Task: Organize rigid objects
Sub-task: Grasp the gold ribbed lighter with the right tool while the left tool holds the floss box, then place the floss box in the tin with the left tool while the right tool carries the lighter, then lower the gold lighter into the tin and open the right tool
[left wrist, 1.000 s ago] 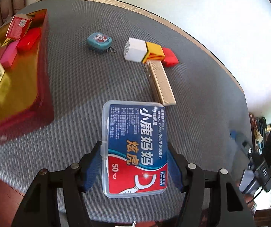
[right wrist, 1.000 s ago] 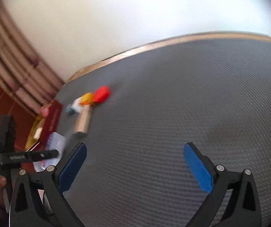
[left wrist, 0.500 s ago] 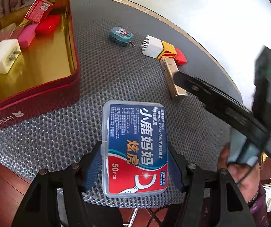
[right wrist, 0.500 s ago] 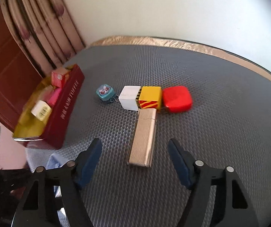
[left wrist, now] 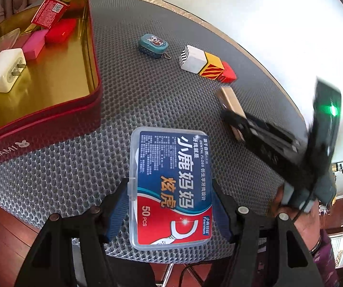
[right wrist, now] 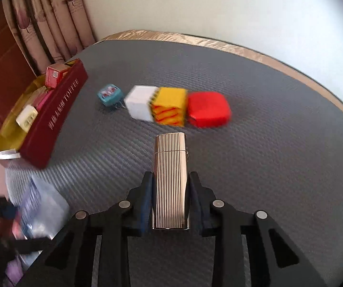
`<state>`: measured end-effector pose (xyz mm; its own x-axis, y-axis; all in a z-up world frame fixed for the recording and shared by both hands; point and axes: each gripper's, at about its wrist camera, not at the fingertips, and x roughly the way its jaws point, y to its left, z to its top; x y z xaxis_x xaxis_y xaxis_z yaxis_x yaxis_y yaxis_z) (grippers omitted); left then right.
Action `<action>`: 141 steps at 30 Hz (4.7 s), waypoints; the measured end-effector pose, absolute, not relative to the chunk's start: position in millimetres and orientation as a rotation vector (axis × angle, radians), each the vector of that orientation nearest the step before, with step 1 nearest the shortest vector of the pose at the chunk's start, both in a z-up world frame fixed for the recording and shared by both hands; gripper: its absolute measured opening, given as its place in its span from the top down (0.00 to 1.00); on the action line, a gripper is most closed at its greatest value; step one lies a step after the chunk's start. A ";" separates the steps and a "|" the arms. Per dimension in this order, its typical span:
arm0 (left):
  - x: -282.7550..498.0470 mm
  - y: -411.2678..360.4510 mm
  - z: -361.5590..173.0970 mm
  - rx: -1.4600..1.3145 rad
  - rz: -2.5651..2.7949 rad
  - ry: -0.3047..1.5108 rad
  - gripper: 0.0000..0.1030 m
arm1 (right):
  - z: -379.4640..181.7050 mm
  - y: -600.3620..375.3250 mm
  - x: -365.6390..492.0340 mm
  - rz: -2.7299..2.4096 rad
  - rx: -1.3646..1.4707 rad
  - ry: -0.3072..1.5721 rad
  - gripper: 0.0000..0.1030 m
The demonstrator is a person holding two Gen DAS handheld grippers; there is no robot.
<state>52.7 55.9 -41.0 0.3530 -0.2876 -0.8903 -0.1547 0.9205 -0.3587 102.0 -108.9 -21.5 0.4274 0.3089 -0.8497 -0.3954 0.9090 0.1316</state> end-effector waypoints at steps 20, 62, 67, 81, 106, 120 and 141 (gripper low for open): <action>50.0 96.4 54.7 -0.435 -0.070 1.070 0.37 | -20.7 -156.7 76.5 0.398 -0.047 0.968 0.73; 147.2 200.8 -31.0 -0.489 0.189 1.175 0.35 | -19.3 -159.7 76.3 0.398 -0.036 0.969 0.73; 149.1 194.3 -31.1 -0.452 0.187 1.184 0.35 | -19.2 -159.9 76.2 0.398 -0.035 0.969 0.73; 99.4 181.4 25.6 -0.340 0.309 0.982 0.35 | -17.0 -159.1 75.0 0.400 -0.031 0.971 0.72; -61.7 230.8 25.9 -0.591 0.384 0.900 0.34 | 56.4 -103.2 67.7 0.609 0.171 1.011 0.73; -64.9 242.9 9.4 -0.661 0.350 0.944 0.34 | 66.1 111.5 112.4 0.888 0.089 1.143 0.73; -60.3 257.6 -5.2 -0.739 0.319 0.970 0.34 | 15.3 245.6 177.8 0.756 -0.088 1.186 0.71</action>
<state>-60.3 257.6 -5.2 0.5446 -0.0726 -0.8356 -0.5540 0.7168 -0.4233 177.8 245.6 15.3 0.1643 0.4852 -0.8588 -0.5735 0.7554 0.3171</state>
